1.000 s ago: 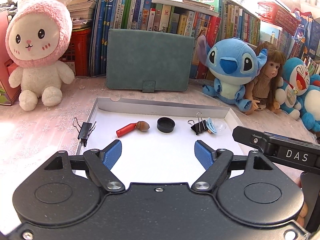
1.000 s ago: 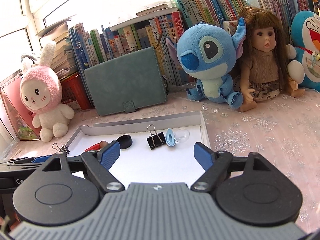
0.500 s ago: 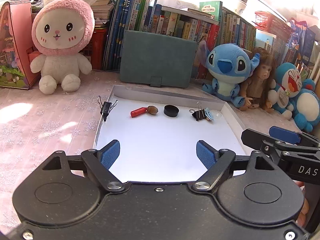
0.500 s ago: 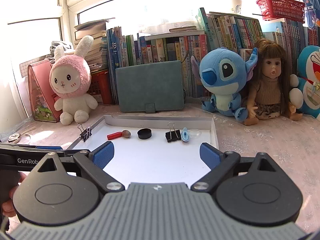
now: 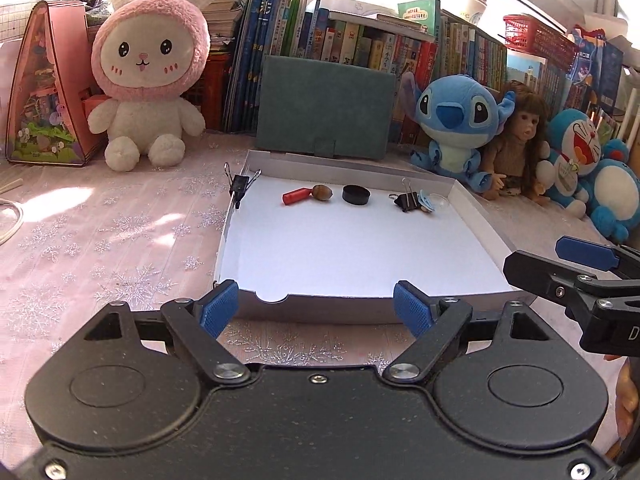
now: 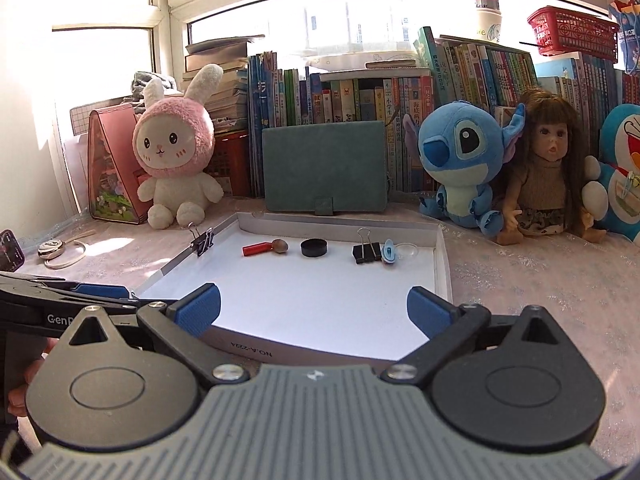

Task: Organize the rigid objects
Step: 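Lift both open grippers from the tray and move back to the table objects, then move the left gripper to another black lid while the right gripper approaches a light blue clip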

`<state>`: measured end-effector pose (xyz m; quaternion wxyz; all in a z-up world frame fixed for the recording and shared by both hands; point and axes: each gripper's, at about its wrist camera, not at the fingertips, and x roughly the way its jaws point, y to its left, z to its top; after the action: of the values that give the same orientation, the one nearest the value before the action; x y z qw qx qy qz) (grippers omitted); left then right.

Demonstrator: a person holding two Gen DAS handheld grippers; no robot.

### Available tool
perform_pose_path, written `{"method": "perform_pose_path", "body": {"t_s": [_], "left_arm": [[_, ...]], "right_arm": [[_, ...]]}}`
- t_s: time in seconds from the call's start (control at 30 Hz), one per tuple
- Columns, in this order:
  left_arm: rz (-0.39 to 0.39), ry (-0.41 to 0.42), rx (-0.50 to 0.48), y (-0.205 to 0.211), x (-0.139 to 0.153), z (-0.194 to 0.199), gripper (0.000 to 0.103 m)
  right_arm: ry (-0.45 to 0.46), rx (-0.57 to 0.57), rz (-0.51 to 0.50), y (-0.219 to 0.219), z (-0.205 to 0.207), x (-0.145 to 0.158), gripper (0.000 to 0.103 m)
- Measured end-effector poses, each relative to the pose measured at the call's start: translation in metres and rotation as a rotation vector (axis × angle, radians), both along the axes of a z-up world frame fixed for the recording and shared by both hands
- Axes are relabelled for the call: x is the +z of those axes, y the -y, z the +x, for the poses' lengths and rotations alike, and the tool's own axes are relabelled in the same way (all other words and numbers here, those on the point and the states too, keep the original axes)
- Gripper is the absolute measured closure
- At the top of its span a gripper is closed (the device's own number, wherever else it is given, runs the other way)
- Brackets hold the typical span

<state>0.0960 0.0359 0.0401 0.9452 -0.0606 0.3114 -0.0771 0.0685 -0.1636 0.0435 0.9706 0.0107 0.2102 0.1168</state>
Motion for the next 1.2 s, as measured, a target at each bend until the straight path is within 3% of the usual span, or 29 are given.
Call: {"method": "perform_pose_path", "body": {"t_s": [0.57, 0.93, 1.2], "left_arm": [[0.072, 0.044, -0.010, -0.004, -0.021, -0.031, 0.019], [0.081, 0.025, 0.026, -0.016, -0.036, -0.038, 0.018], [0.047, 0.020, 0.024, -0.024, -0.044, -0.045, 0.019]], "right_arm": [[-0.010, 0.041, -0.062, -0.012, -0.032, -0.026, 0.000], [0.014, 0.081, -0.102, -0.019, -0.053, -0.040, 0.000], [-0.003, 0.110, -0.142, -0.026, -0.060, -0.050, 0.000]]}}
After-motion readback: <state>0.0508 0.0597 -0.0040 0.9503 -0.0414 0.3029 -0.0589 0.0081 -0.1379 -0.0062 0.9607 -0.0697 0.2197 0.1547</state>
